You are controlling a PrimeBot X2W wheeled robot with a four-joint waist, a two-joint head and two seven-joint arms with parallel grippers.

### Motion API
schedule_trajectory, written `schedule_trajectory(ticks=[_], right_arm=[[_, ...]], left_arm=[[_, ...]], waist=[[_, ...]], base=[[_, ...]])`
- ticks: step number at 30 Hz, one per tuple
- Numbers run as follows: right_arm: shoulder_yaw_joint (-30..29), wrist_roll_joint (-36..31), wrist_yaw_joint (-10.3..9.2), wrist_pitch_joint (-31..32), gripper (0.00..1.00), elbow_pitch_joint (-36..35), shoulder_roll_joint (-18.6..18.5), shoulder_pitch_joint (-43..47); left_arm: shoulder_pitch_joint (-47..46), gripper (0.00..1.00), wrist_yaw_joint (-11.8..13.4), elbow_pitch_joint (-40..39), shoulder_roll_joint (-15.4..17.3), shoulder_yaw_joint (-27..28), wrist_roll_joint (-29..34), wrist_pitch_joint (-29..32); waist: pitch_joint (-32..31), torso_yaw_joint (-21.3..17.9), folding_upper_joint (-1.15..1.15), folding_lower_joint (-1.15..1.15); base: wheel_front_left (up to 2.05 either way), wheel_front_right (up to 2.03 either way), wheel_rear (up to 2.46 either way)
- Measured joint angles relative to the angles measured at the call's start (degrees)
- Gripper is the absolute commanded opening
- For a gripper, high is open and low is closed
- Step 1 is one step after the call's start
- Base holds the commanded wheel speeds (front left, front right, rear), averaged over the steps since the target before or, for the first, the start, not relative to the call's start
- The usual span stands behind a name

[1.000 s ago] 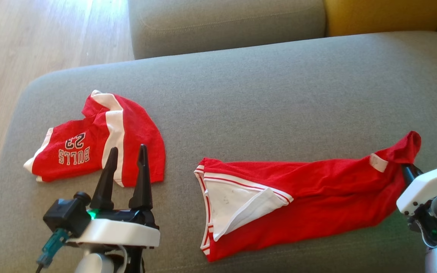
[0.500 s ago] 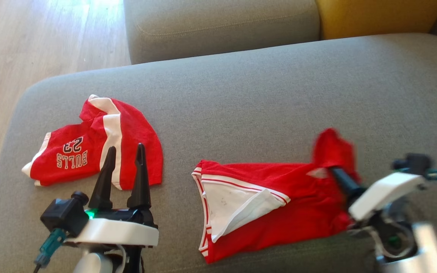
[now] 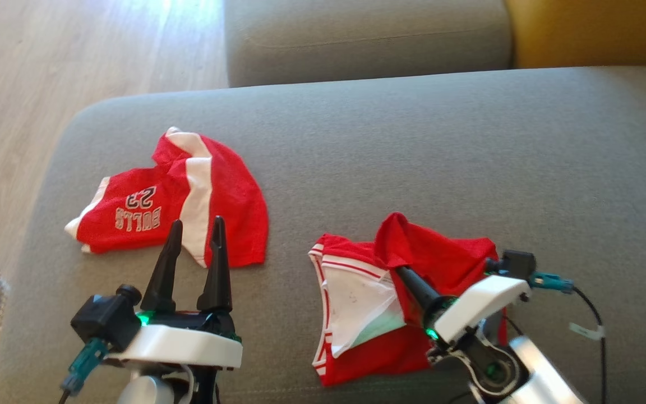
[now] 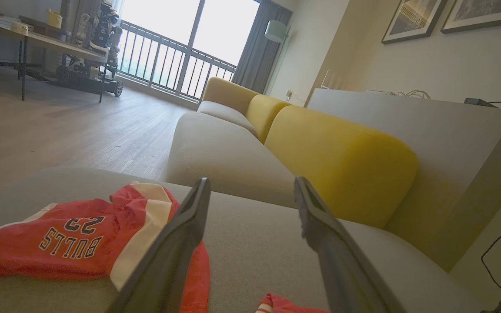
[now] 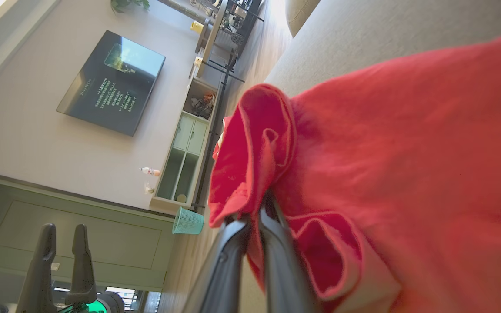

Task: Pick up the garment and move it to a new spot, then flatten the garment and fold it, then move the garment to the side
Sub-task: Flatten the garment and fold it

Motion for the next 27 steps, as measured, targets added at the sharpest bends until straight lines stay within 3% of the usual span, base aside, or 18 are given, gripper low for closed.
schedule_trajectory(ticks=[10,17,18,20,27], right_arm=[[10.18,6.79,0.00,-6.67,0.00,12.12,-0.18,-6.62],[18.08,13.90,0.00,-9.29,0.00,15.57,-0.38,-10.11],[19.27,14.63,0.00,-9.54,0.16,15.99,-0.41,-10.62],[21.56,15.95,0.00,-10.11,1.00,17.26,-0.41,-11.66],[26.36,19.59,0.00,-12.96,1.00,20.29,-0.44,-14.59]], left_arm=[[0.01,1.00,-0.05,0.25,0.00,-0.12,-0.37,0.00],[-0.02,1.00,-0.05,0.35,0.00,-0.80,-0.66,0.00],[-0.03,1.00,-0.05,0.36,0.00,-0.79,-0.66,0.00],[-0.04,1.00,-0.05,0.45,0.00,-0.78,-0.65,0.00],[-0.19,1.00,-0.02,0.92,0.00,-0.58,-0.65,0.00]], waist=[[1.38,3.59,0.00,0.00],[2.58,4.20,0.00,0.00],[2.72,4.15,0.00,0.00],[2.98,4.00,0.00,0.00],[3.27,3.13,0.00,0.00]], base=[[0.00,0.00,0.00],[0.00,0.00,0.00],[0.00,0.00,0.00],[0.00,0.00,0.00],[0.00,0.00,0.00]])
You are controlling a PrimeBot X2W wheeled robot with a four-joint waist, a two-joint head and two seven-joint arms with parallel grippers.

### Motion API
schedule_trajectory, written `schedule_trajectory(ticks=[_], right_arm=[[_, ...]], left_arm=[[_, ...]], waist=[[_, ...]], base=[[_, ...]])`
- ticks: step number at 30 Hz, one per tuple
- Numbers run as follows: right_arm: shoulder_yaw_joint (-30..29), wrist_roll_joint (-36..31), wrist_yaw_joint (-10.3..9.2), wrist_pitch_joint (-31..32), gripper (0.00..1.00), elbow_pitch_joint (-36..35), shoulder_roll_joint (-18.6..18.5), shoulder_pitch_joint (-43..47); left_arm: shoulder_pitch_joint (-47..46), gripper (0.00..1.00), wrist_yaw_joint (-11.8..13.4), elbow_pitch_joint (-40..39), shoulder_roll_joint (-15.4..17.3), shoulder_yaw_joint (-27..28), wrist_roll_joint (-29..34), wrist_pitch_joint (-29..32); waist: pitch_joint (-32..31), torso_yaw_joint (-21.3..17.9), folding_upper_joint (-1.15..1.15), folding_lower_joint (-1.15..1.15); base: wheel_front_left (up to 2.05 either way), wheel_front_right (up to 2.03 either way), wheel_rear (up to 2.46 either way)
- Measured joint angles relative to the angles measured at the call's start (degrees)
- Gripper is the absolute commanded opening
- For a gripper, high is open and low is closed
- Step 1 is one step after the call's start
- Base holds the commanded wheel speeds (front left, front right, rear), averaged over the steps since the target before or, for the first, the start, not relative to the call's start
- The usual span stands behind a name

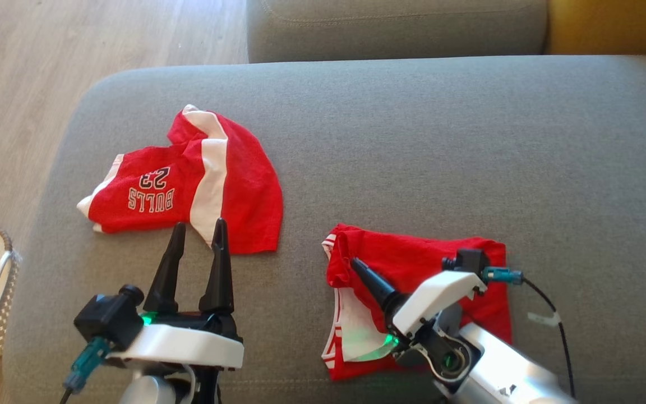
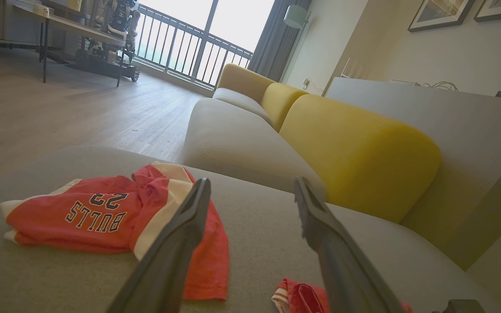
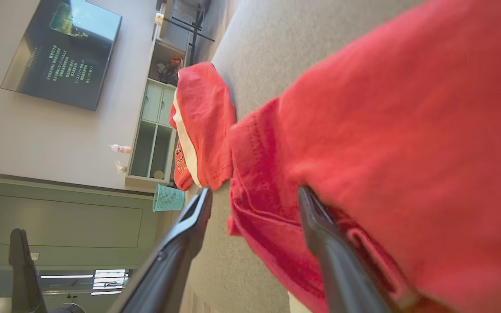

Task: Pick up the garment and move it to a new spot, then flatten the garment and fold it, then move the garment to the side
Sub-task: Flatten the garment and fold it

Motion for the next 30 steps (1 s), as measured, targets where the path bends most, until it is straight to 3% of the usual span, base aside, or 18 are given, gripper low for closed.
schedule_trajectory(ticks=[9,18,24,27,30], right_arm=[[2.03,-0.82,0.00,-4.94,1.00,3.55,-0.75,-5.94],[-1.59,-3.66,0.00,-7.28,1.00,3.57,-10.06,-7.71],[-4.08,-17.80,0.00,-9.80,1.00,3.04,-17.52,-9.26],[-12.00,-30.89,0.00,-9.81,1.00,-0.88,-19.70,-8.90],[-22.94,-43.08,0.01,-9.99,1.00,-7.57,-19.37,-4.07]], left_arm=[[0.02,1.00,0.04,0.12,0.00,0.88,0.02,0.00],[0.20,1.00,0.44,-0.01,0.00,1.16,0.19,0.00],[0.19,1.00,0.45,-0.36,0.00,1.16,0.19,0.00],[0.19,1.00,0.45,-0.69,0.00,1.23,0.19,0.00],[0.20,1.00,0.44,-0.70,0.00,1.24,0.26,0.00]], waist=[[-1.77,-2.90,0.00,0.00],[-3.26,-6.20,0.00,0.00],[-3.03,-7.40,0.00,0.00],[-2.76,-7.84,0.00,0.00],[-2.57,-8.07,0.00,0.00]], base=[[0.00,0.00,0.00],[0.00,0.00,0.00],[0.00,0.00,0.00],[0.00,0.00,0.00],[0.00,0.00,0.00]])
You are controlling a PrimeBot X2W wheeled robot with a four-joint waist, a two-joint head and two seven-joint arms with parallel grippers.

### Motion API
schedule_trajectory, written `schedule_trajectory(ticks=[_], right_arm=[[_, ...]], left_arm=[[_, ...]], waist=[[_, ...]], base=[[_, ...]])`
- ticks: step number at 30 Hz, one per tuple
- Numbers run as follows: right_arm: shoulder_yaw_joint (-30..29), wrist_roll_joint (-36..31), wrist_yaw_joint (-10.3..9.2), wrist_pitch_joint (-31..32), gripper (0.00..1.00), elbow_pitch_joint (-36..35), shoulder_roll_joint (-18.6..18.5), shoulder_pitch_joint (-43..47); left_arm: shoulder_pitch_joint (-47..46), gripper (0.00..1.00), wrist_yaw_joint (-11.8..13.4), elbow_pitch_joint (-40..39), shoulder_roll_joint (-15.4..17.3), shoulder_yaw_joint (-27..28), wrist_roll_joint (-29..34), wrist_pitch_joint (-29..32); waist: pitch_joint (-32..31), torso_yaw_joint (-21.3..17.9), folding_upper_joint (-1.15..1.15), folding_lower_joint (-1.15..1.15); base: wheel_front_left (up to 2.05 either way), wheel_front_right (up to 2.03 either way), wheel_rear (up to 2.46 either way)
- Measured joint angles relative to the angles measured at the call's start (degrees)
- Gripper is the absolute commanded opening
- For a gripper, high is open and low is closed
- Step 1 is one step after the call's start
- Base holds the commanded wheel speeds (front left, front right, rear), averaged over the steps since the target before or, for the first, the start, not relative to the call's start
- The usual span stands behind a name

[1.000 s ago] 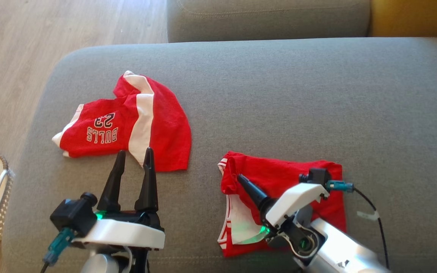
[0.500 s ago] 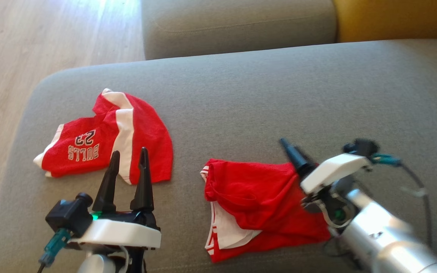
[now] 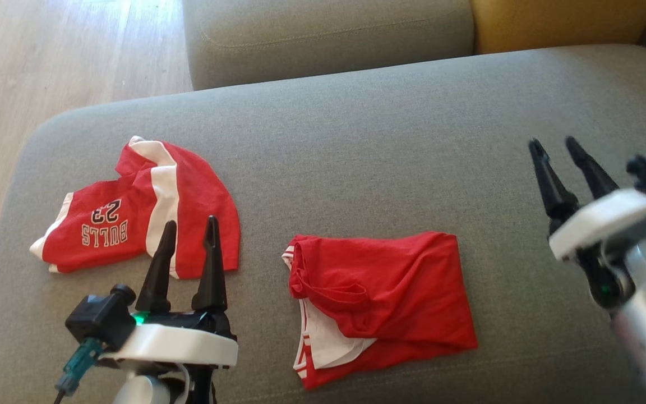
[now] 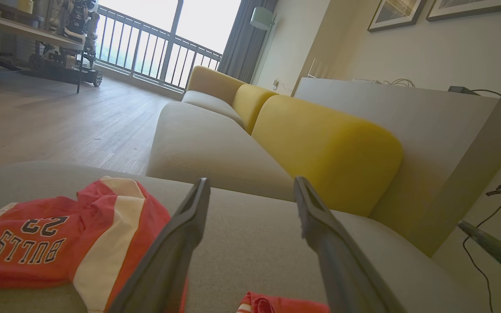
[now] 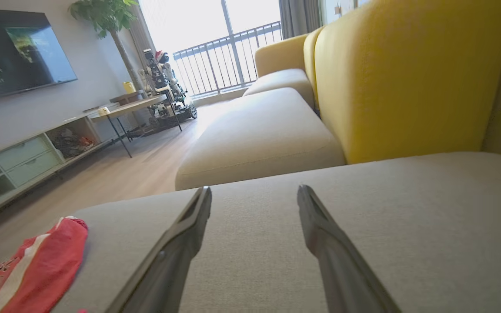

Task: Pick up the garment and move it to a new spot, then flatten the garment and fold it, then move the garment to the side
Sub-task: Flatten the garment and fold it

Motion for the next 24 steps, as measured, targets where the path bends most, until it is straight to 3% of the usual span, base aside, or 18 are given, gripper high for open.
schedule_trajectory(ticks=[2,5,10,15,24], right_arm=[[-7.80,-9.32,0.00,-0.05,1.00,-5.15,1.82,6.11],[-18.00,-21.18,0.00,-0.05,1.00,-13.66,7.38,16.29],[-25.90,-33.93,0.00,-0.05,1.00,-25.71,16.64,26.66],[-27.85,-37.31,0.00,-0.05,1.00,-31.05,18.96,29.36],[-27.75,-38.06,0.00,-0.05,1.00,-32.63,19.90,31.16]], left_arm=[[0.00,1.00,-0.02,0.00,0.00,0.00,0.01,0.00],[0.00,1.00,-0.09,0.00,0.00,-0.01,0.01,0.00],[0.44,1.00,-0.08,-0.12,0.00,-0.04,0.49,0.00],[2.49,1.00,0.02,-0.09,0.01,-0.09,0.49,0.00],[3.50,1.00,0.60,-0.08,0.02,-1.23,0.99,0.00]], waist=[[0.11,0.01,0.00,0.00],[0.27,0.19,0.00,0.00],[0.38,0.60,0.00,0.00],[0.37,0.84,0.00,0.00],[0.22,1.30,0.00,0.00]], base=[[0.00,0.00,0.00],[0.00,0.00,0.00],[0.00,0.00,0.00],[0.00,0.00,0.00],[0.00,0.00,0.00]])
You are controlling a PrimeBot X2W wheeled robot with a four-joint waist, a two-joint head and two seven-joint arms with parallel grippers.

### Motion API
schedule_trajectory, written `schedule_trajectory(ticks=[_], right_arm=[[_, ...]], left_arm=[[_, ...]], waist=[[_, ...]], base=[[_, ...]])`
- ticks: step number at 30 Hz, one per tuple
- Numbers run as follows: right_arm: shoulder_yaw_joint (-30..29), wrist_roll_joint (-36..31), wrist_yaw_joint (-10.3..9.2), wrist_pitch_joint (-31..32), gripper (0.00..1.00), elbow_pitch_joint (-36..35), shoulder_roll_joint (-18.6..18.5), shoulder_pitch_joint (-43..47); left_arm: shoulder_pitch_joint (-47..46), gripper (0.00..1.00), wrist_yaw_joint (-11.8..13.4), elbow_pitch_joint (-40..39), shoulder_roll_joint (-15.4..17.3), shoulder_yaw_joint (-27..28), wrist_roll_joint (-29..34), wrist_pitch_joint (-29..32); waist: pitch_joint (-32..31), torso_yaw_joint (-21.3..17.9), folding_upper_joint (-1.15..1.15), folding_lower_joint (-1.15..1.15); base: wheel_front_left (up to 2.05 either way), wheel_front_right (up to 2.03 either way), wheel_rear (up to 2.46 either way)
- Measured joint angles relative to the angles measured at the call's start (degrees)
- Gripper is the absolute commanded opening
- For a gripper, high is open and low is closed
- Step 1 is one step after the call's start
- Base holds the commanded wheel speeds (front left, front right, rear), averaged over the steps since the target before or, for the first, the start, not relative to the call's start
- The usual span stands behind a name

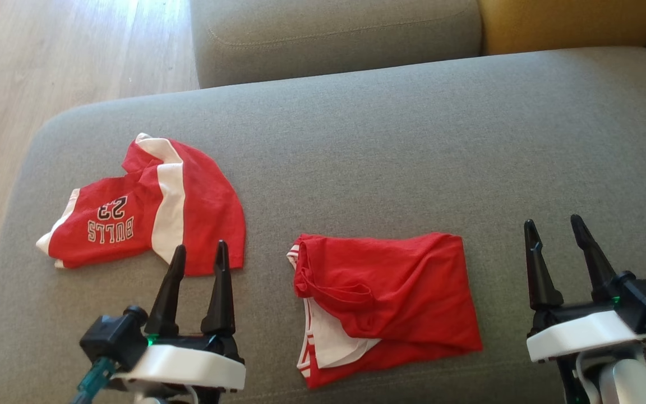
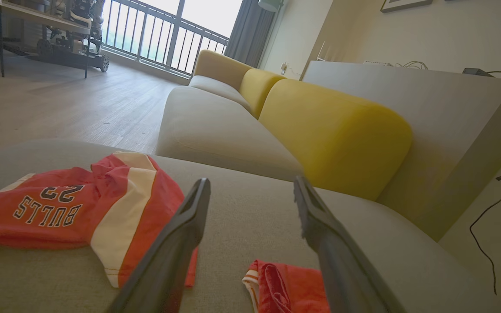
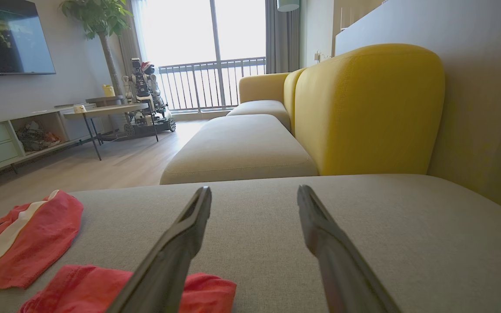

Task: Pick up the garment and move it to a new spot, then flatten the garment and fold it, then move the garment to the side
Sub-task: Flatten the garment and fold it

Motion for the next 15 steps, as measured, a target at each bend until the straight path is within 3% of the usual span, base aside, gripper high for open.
schedule_trajectory(ticks=[9,10,12,15], right_arm=[[0.08,0.24,0.00,0.00,1.00,0.83,0.02,0.02],[0.34,0.22,0.00,0.00,0.74,1.13,0.05,0.02],[0.73,0.21,0.00,0.00,0.00,1.43,0.10,0.03],[1.20,0.20,0.00,0.00,0.00,2.03,0.13,0.05]], left_arm=[[-0.09,1.00,-0.04,0.01,0.00,-0.55,0.00,0.00],[-0.09,1.00,-0.04,0.01,0.00,-0.52,0.00,0.00],[-0.10,1.00,-0.04,0.01,0.00,-0.49,0.00,0.00],[-0.09,1.00,-0.11,0.01,0.00,-0.53,0.00,0.00]], waist=[[0.09,1.33,0.00,0.00],[0.16,1.65,0.00,0.00],[0.36,2.29,0.00,0.00],[0.68,3.39,0.00,0.00]], base=[[0.00,0.00,0.00],[0.00,0.00,0.00],[0.00,0.00,0.00],[0.00,0.00,0.00]])
